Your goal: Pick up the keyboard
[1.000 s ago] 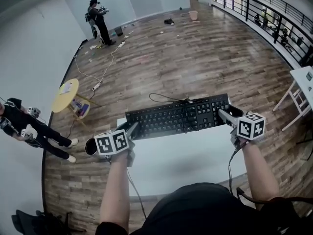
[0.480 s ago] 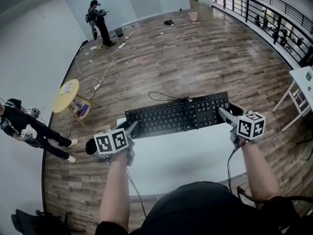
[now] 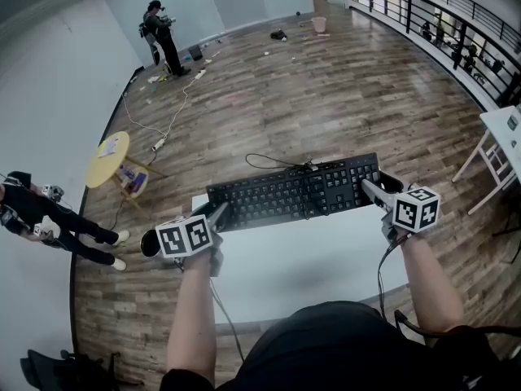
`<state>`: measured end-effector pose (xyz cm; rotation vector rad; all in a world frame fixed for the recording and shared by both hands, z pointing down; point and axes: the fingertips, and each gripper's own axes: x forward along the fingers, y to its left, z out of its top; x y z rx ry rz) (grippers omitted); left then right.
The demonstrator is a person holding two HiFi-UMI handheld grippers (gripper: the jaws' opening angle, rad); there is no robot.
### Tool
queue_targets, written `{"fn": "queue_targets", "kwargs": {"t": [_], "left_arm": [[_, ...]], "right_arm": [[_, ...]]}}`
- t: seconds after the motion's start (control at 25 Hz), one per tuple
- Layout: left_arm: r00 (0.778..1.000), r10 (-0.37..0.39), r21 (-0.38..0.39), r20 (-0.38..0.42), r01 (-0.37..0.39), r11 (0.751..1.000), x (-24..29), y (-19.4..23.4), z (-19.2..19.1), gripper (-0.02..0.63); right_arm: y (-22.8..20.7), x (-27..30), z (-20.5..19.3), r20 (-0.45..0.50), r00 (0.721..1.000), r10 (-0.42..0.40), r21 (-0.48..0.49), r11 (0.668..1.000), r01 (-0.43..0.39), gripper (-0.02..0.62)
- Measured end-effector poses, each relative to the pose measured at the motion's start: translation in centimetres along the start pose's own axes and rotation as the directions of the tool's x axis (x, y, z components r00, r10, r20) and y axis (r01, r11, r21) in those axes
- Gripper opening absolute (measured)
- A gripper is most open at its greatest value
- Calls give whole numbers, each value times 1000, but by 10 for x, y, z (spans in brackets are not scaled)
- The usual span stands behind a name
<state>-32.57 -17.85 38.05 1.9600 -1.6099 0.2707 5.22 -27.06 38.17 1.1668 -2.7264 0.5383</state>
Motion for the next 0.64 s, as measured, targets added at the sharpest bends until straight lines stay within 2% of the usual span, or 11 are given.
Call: {"fn": "queue_targets", "kwargs": {"t": [0.64], "left_arm": [[1000,6,-8,1,-6,1000,2,1,-2,213]], "right_arm": [[-1,0,1,7,1000,4,-6,1000,-4,221]]}}
